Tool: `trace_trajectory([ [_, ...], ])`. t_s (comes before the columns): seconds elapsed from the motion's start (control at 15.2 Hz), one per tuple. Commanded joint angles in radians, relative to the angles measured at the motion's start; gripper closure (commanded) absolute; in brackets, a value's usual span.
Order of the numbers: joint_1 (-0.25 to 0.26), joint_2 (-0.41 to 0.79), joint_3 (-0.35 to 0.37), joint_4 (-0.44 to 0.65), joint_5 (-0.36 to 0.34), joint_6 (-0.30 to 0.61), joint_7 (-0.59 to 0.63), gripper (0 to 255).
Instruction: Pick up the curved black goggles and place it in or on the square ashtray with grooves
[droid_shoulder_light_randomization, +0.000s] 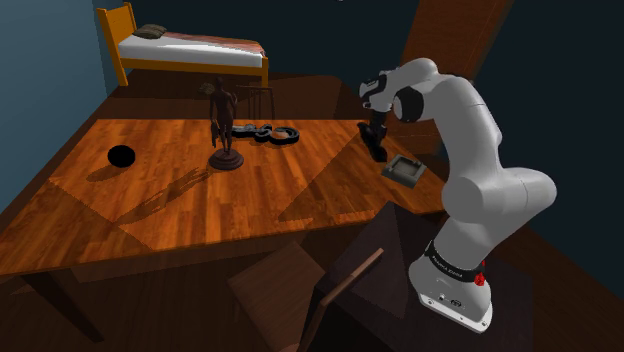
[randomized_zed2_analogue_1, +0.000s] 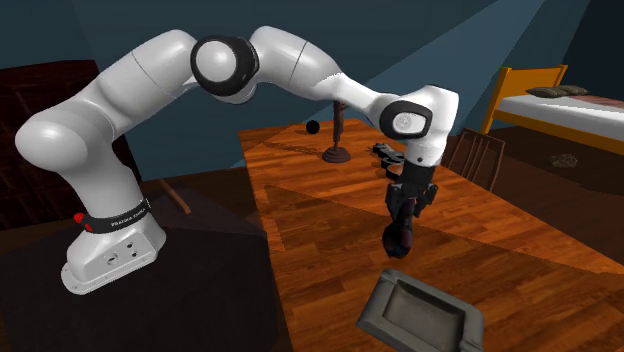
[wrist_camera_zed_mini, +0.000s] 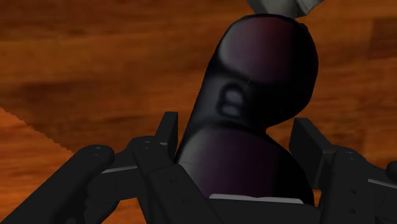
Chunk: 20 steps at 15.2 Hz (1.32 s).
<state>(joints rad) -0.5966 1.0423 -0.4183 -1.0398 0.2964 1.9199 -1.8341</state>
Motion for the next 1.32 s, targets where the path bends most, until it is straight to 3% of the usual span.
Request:
trace_trajectory([
  [0.0,-0.024,-0.015,-0.006,-0.03,0.0,0.016,-0.037,255],
  [0.53,-0.156,-0.004,-0.022,-0.011,0.004,0.018,-0.173,255],
  [0.99,-0.301,0.07,-0.025,0.131,0.009,-0.034,-0.274,255],
  [1.25,-0.304,0.101,-0.019,0.134,0.014,-0.006,-0.272,255],
])
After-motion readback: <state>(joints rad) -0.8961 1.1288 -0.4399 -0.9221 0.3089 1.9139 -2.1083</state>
